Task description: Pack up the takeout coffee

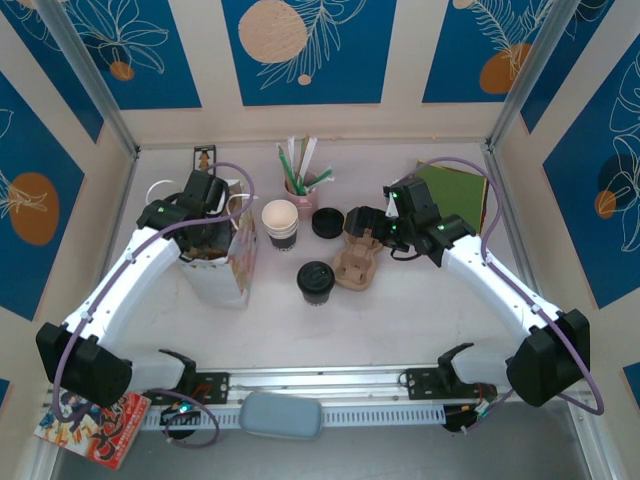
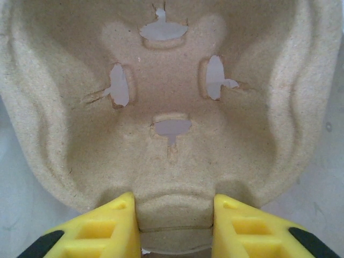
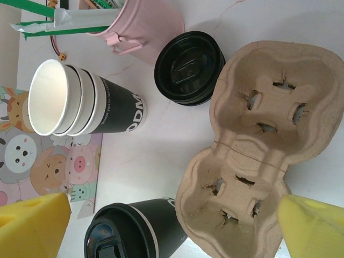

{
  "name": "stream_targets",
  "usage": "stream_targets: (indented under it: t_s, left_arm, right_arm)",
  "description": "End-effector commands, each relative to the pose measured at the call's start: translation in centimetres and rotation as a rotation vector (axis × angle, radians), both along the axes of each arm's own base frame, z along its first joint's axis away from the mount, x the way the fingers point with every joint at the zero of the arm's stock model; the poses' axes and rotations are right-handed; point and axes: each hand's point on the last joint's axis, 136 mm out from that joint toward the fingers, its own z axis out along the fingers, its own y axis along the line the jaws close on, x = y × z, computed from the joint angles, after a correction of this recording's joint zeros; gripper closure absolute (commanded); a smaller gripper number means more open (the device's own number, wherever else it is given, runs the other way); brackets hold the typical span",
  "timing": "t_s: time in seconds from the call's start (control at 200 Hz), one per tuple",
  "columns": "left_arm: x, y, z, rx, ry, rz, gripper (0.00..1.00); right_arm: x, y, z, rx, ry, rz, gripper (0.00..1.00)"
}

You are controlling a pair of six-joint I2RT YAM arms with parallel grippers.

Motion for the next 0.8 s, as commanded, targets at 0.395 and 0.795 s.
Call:
stream_targets:
  t_s: [0.395,0.795]
  left_arm:
    - [-0.7,-0.4,-0.1,-0.02,0.12,0.011,0.68]
    - [-0.4,-0.8,-0.2,0.013,0.22,-0.012,0.69]
  right_arm:
    - [-0.2,0.0,-0.5,0.007,0.009,-0.001,0.01]
    - [0.1,0.4,-0.5,0.008,0.013,0.013,0.01]
